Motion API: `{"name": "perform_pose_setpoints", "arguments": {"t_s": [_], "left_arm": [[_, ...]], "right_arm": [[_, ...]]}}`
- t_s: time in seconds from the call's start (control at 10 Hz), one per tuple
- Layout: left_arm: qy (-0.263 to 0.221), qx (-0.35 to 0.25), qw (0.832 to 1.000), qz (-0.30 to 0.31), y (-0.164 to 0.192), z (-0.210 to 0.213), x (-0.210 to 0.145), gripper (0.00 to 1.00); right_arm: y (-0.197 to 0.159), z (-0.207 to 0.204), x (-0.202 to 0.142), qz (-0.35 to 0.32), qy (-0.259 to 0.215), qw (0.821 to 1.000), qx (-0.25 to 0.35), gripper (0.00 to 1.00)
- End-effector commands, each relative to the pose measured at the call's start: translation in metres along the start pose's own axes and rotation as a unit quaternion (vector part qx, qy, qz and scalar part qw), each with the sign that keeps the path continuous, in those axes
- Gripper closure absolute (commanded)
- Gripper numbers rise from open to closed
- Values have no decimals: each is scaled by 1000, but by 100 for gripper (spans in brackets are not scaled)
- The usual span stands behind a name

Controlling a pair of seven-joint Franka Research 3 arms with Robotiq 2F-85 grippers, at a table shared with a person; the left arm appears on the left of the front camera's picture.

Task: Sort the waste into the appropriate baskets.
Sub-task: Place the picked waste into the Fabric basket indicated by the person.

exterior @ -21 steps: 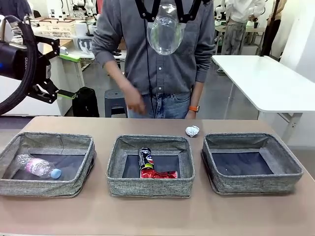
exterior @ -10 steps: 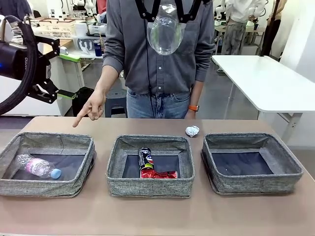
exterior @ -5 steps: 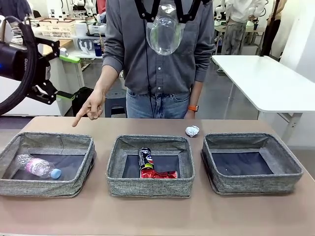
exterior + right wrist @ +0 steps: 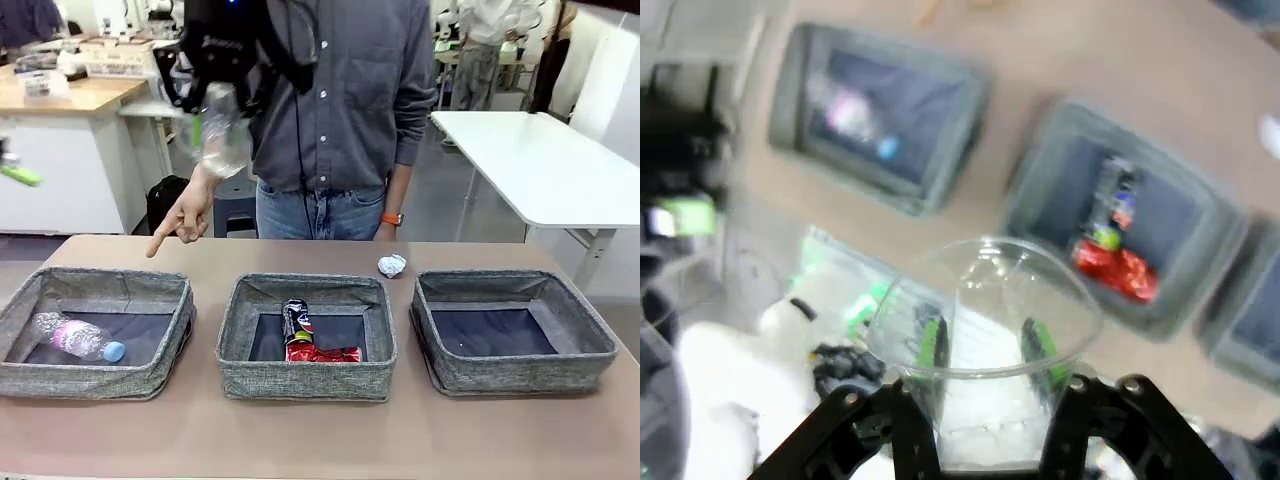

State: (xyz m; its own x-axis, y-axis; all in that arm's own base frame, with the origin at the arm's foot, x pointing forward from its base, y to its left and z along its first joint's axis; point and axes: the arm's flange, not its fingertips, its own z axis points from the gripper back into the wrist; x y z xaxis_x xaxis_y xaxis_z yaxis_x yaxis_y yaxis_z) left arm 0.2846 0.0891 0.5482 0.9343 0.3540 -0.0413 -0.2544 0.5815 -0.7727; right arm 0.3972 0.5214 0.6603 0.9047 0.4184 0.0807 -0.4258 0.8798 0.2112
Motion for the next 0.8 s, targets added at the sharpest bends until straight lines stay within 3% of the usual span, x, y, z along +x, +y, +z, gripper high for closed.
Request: {"name": "perform_pose_setpoints", "arguments": {"t_s": [0.0, 0.2, 0.3, 0.4, 0.7], "left_arm": [[0, -44, 998, 42, 28, 28, -46, 0], [95, -100, 989, 49, 53, 36, -68, 0], [101, -113, 985, 84, 59, 39, -71, 0], [44, -73, 996, 40, 51, 39, -62, 0], [44, -73, 996, 40, 51, 39, -62, 0]], "right_arm": [[44, -47, 28, 87, 23, 995, 43, 59], [90, -90, 49, 90, -2, 995, 48, 59], [94, -95, 51, 45, 12, 997, 65, 59], [70, -110, 21, 87, 14, 995, 51, 59], [80, -123, 25, 81, 17, 995, 61, 59]]}}
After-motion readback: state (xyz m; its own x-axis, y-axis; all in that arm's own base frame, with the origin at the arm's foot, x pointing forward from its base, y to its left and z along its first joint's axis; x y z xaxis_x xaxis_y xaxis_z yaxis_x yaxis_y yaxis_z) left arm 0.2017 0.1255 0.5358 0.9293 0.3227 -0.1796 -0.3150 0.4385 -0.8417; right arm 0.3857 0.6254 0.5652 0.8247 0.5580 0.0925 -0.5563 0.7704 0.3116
